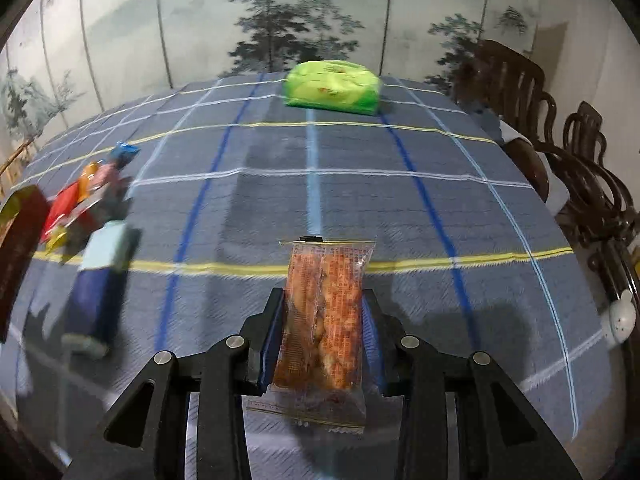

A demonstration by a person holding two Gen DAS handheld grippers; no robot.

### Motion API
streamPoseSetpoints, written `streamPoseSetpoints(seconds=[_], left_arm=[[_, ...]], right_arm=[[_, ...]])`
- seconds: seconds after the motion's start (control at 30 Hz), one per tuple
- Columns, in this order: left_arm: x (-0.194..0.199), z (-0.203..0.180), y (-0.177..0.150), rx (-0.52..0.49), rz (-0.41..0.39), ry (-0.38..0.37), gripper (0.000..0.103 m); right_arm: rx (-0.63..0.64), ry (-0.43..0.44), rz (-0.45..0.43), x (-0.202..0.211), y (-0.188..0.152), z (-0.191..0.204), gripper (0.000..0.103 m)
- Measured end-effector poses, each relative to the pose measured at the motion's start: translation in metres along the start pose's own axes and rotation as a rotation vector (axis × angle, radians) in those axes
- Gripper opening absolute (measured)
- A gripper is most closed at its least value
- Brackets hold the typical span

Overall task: Organize snacks
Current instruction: 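Grasp the clear cracker bag with the right gripper and lift it, then grasp the blue-and-white box with the left gripper while right gripper holds cracker bag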

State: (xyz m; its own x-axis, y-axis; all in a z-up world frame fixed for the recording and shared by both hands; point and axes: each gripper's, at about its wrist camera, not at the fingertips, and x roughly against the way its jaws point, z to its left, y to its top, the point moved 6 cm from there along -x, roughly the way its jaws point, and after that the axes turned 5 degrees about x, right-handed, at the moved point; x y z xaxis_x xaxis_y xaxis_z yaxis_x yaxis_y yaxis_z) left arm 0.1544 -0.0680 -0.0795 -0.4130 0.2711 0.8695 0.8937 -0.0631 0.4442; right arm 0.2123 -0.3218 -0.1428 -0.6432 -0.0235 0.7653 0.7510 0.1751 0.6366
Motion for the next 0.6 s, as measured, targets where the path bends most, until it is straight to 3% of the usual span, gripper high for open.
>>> streamPoseSetpoints(seconds=[0.13,0.3,0.6], left_arm=[[-0.028,-0.015,0.014,0.000,0.029,0.036,0.078],[-0.055,-0.011,0.027,0.062,0.058,0.151,0.078],[-0.088,-0.020,0.032,0.109,0.124,0.176,0.077]], right_arm=[[-0.012,-0.001,-0.010,-0.016,0.007,-0.011,0.038],[-0.038,0.028,-0.029,-0.028,0.012,-0.011,0.038],[-0.081,0.088,-0.027,-0.033,0.015,-0.014,0.038]])
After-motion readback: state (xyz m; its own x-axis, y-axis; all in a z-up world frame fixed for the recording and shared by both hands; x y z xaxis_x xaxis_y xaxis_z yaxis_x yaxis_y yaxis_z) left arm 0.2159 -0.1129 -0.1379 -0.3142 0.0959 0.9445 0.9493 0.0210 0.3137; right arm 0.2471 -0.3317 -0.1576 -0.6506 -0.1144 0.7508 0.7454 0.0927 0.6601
